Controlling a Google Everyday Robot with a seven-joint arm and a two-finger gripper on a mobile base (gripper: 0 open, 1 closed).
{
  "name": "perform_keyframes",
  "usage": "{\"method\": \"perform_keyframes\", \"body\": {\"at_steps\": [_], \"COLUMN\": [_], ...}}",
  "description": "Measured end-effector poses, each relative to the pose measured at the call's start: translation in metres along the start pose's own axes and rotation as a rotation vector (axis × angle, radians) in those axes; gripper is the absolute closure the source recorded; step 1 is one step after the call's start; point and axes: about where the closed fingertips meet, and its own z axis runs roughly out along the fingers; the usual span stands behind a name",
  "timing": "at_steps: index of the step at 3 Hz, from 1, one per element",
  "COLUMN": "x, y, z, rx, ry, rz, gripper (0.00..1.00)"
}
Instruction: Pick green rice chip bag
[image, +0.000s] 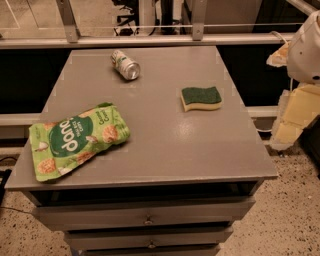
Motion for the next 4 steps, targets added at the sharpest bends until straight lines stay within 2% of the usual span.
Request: {"method": "perform_keyframes", "body": {"at_steps": [1,2,3,4], "x": [0.000,-0.028,-0.068,-0.133], "y": [0.000,-0.015,-0.025,-0.022], "z": [0.000,0.022,0.045,0.079], "rx": [0.000,-0.005,-0.015,-0.057], "ry": [0.000,-0.109,-0.239,-0.411], "rz": [0.000,-0.038,-0.090,-0.158], "gripper": [0.00,0.00,0.00,0.00]}}
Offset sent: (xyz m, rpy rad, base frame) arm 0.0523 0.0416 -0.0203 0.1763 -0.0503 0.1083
